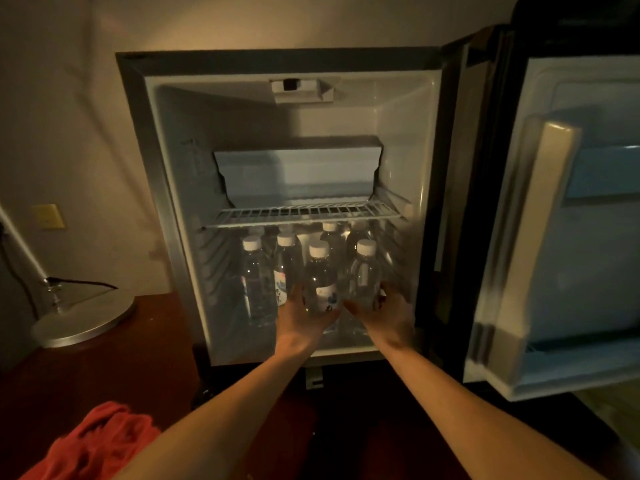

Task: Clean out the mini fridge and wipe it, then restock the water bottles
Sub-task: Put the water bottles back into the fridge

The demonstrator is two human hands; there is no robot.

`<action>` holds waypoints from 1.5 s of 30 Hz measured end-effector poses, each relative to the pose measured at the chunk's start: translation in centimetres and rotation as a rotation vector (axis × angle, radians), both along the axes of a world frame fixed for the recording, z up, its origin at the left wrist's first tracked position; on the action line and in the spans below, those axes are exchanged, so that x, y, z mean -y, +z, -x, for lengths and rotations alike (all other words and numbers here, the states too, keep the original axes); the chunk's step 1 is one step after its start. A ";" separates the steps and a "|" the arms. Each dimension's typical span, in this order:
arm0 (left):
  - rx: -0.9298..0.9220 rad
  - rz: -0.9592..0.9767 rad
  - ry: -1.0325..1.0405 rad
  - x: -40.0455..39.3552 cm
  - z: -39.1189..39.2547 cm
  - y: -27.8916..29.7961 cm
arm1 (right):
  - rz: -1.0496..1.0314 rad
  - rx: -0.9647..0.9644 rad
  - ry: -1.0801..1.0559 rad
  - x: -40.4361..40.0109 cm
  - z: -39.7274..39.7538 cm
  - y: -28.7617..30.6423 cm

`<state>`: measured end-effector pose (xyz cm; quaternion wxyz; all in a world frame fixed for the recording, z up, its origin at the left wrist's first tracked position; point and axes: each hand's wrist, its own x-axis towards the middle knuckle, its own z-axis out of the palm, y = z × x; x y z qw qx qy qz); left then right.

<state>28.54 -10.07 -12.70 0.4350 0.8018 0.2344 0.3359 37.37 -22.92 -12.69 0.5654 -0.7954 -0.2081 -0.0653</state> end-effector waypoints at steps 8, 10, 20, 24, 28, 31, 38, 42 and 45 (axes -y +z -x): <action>0.036 -0.011 0.005 -0.2 -3.2 -0.5 | 0.011 0.062 -0.074 -2.3 -2.7 -0.8; 0.026 -0.024 -0.001 -0.1 -3.9 -0.3 | 0.007 0.060 -0.072 -2.7 -3.0 -0.9; 0.034 0.021 -0.021 -1.1 -7.4 -1.4 | -0.027 -0.007 -0.029 -4.3 -4.7 -1.0; 0.053 0.026 -0.021 -1.3 -8.1 -1.8 | -0.069 -0.040 -0.004 -4.3 -5.1 -1.0; 0.055 0.027 -0.018 -1.3 -8.2 -1.9 | -0.071 -0.079 -0.002 -4.6 -5.2 -1.1; 0.045 0.031 -0.020 -1.2 -8.3 -1.9 | -0.061 -0.113 -0.003 -4.5 -5.1 -1.0; -0.074 0.038 -0.015 -0.3 -7.0 -0.9 | 0.086 -0.178 -0.015 -3.6 -4.7 -0.8; -0.146 -0.031 0.005 0.5 -5.4 0.0 | 0.194 -0.134 -0.019 -3.0 -3.3 -0.6; -0.199 -0.155 -0.016 1.1 -3.6 0.5 | 0.216 -0.098 0.001 -2.2 -2.1 -0.2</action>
